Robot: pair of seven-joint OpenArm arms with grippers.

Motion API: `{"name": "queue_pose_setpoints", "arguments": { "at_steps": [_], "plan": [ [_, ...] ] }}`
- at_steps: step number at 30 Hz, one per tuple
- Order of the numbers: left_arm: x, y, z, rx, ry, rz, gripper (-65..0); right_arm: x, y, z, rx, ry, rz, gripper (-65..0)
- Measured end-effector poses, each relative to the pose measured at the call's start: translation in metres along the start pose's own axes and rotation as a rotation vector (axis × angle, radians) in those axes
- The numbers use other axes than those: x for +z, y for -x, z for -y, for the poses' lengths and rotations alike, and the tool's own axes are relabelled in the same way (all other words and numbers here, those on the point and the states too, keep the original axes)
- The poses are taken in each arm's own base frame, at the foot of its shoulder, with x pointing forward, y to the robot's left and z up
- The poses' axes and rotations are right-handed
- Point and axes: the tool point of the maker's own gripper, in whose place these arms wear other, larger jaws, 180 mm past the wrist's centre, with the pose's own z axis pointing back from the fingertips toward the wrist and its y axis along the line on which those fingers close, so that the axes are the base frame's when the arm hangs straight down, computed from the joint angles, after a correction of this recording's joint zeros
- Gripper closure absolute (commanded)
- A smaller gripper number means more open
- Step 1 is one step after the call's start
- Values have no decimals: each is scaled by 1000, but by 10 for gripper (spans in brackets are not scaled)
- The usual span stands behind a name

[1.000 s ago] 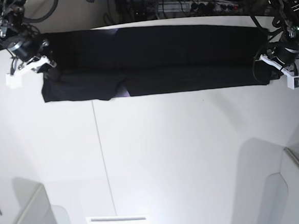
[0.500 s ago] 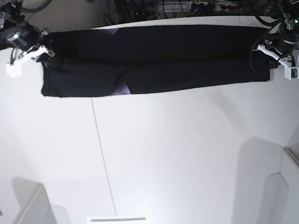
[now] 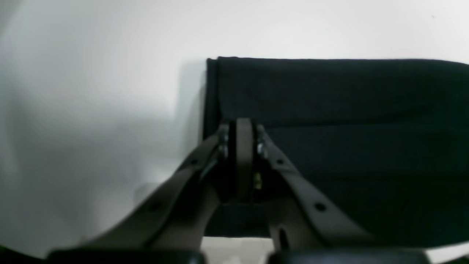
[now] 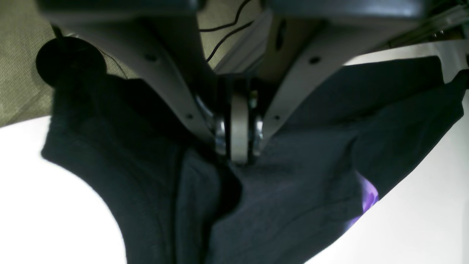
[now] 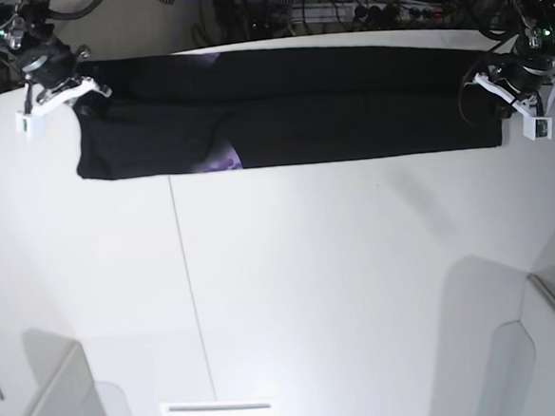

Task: Fold the T-shirt properly
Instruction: 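Release the edge and straighten the strip with both grippers, then grasp both ends of the shirt strip, one per gripper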

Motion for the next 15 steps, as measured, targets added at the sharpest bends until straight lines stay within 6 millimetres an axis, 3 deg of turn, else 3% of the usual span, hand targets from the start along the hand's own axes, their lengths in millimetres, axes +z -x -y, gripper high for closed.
{"name": "queue_pose_setpoints", "arguments": {
  "at_steps": [11,15],
  "plan": [
    [4,16,-2,-5,-5,-43,0,-1,0,6,22,33,-4,0],
    [4,17,-3,-5,-7,-43,-23,0,0,9,20,40,1,-200]
  ]
}}
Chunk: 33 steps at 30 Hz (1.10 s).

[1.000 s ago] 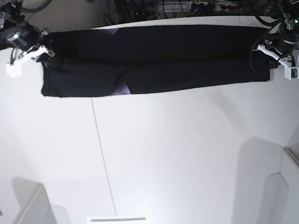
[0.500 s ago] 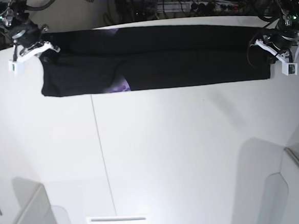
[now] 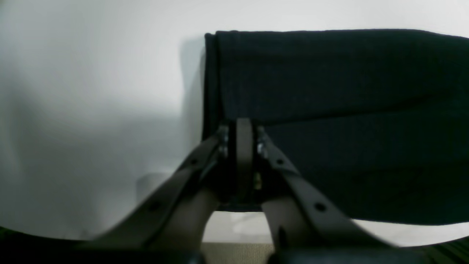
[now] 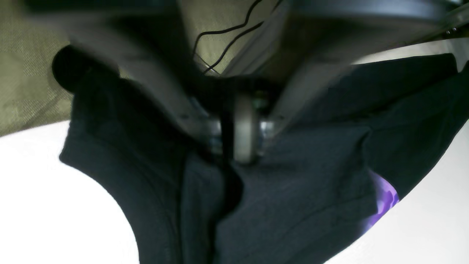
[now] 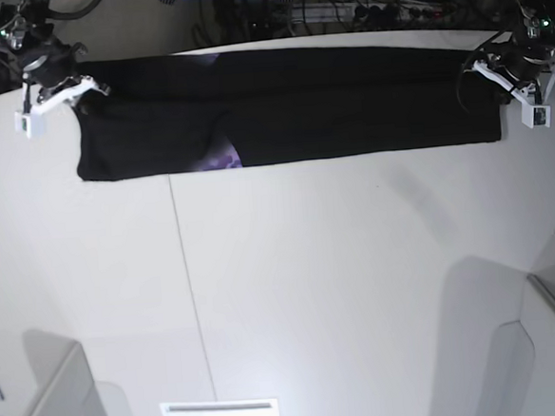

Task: Fold the T-shirt properly
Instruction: 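Grasp both ends of the shirt strip, one per gripper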

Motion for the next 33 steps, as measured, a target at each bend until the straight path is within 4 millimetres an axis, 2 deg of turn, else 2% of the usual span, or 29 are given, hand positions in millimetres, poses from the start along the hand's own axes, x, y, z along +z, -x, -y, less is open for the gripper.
{"name": "queue_pose_setpoints", "arguments": {
  "at_steps": [2,5,8,10,11,13,15,17,19,23,25,29,33],
  "plan": [
    [1,2,0,-2,-1,-4,-171,0,0,0,1,1,1,-252],
    [3,3,-4,3,-12,-6,-374,1,-5,1,0,3,33,-233],
    [14,-8,-19,19,-61,37,-494,2,-13,3,1,8,90,-213],
    [19,-16,-22,32,-78,73,-507,1,-19,-1,33,-10,99,-180],
    [18,-17,-20,37,-73,78,-505,-2,-26,-9,82,-37,105,-135],
    [12,-15,-9,39,-43,67,-428,-9,-43,-31,158,-119,130,-2],
    [2,-17,4,44,-13,63,-244,-19,-56,-40,174,-148,148,0],
    [-7,-25,16,64,27,88,0,-35,-51,-34,151,-138,81,0],
    [-16,-24,19,49,19,72,0,-52,-48,-27,110,-128,28,0],
    [-36,-3,24,19,-27,-14,0,-75,-55,-13,53,-107,9,0],
    [-42,-1,30,-7,-37,-29,0,-84,-58,0,74,-52,-4,0],
    [-44,-1,27,-26,-56,-34,0,-97,-70,28,159,104,-9,0],
    [-42,-2,19,-27,-79,-35,0,-96,-79,30,193,133,30,0]
  ]
}}
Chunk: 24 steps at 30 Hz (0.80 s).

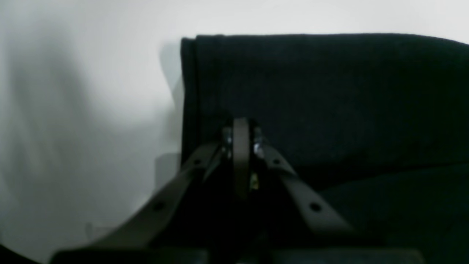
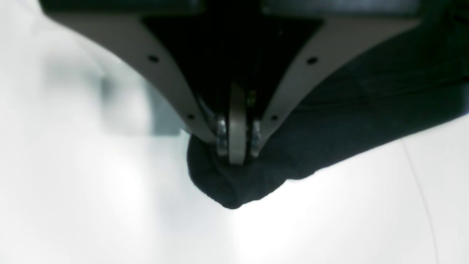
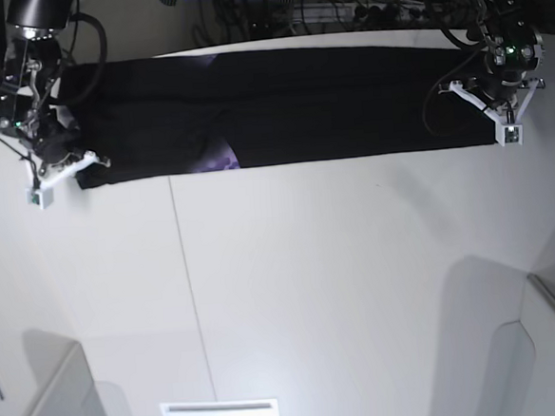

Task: Fold the T-shirt properly
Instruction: 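Grasp both ends of the shirt strip, one per gripper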

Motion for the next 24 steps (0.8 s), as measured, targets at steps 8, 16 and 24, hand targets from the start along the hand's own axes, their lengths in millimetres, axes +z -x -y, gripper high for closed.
{"name": "queue_pose_setpoints", "arguments": {
  "at_steps": [8,16,24],
  "plan": [
    [16,-20,12,-23,13,77,0,50,-10,-48,102,-71,101,0],
    [-14,11,21,16,58,-28,0,22,57,-39,-7,-65,-101,0],
    [-45,-24,24,97,95,20,0,-24,5,-30,-76,-102,-50,0]
  ]
}}
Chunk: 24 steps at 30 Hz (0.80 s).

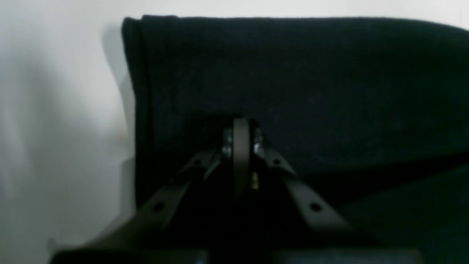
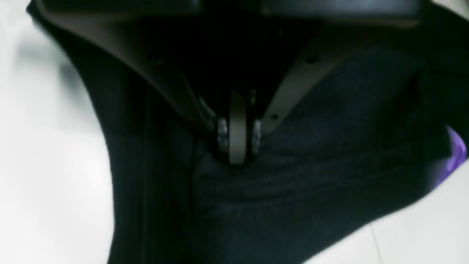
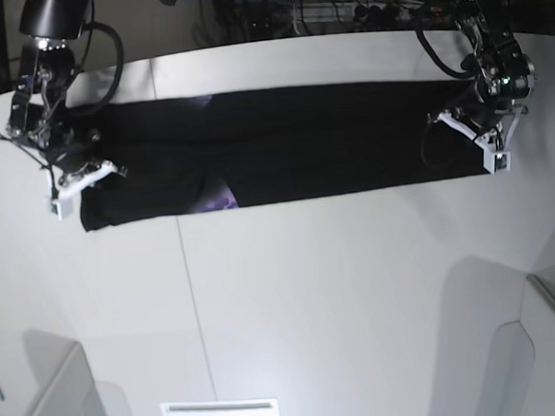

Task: Fold the T-shirt properly
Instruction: 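Grasp both ends of the shirt strip, one per gripper, then fold the strip ends inward toward each other with both grippers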

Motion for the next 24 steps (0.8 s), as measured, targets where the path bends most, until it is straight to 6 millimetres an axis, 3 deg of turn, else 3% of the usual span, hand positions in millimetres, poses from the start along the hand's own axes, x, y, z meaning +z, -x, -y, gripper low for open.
{"name": "queue_pose_setpoints", "arguments": {
  "at_steps": [4,8,14,17,20,24],
  "plan": [
    [-13,-22,5,34,25,20,0,-10,-23,-5,-11,-5,25,0],
    [-12,-35,6,24,12,21,0,-8,-33,-7,4,13,32,0],
    [21,-72,1,-4,-30,108,0,27,-62,-26,93,11,163,0],
    [44,-86,-20,21,-86,162,0,48,-73,-43,146,-14,230,0],
    [54,-80,-43,55,-141,156,0,65,-75,-48,186,-14,269,0],
    [54,-53,-48,-31,-108,99,0,65,-63,-45,184,-8,241,0]
  ]
}}
